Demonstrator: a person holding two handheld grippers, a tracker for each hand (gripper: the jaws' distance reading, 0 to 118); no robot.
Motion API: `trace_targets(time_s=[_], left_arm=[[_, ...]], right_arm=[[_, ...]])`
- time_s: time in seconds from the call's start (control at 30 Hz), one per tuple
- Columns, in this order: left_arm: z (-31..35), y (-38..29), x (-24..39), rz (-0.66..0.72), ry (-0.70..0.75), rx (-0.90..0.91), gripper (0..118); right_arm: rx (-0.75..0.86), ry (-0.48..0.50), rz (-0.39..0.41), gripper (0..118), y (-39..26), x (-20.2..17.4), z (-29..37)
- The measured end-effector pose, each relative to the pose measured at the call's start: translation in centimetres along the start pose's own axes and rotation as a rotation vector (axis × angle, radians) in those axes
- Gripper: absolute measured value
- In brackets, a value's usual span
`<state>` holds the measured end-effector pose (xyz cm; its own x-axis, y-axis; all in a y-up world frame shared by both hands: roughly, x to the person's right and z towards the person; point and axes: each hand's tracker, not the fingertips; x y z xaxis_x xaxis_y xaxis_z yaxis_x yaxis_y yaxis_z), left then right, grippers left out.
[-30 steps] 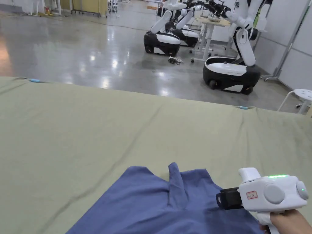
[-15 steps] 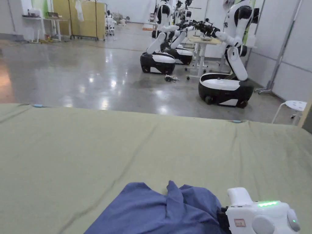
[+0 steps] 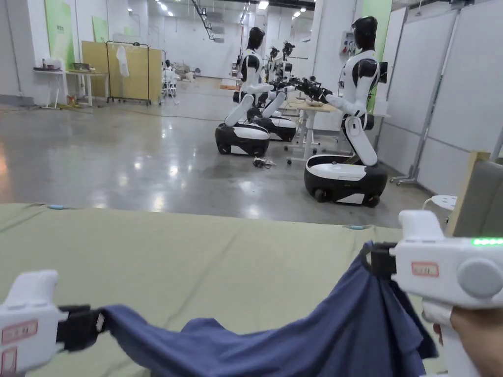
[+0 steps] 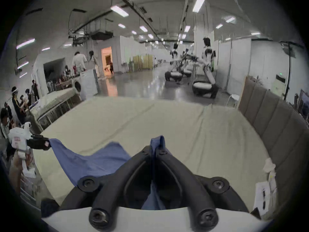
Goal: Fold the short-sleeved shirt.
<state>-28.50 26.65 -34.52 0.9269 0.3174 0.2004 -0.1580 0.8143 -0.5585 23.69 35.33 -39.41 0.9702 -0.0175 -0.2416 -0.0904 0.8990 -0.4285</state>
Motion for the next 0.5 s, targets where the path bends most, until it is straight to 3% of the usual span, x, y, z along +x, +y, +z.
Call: trace_targets(time_s=[0.3,0.43,0.5], left_arm=[[0.1,15.4,4.1,-0.079,0.064,0.226,8],[-0.3,22.1,5.2,-0.146,0.140,0.244,8],[0.1,24.7,6.0,-0.154,0.159,0.294,8]], right_arm=[[0.263,-0.088,0.034,8,15.0,2.9,5.0],[0.309,-0.176,0.094,8,20.9,3.6,5.3],[0.326,-0.178,0.079,8,23.1,4.0,5.2]])
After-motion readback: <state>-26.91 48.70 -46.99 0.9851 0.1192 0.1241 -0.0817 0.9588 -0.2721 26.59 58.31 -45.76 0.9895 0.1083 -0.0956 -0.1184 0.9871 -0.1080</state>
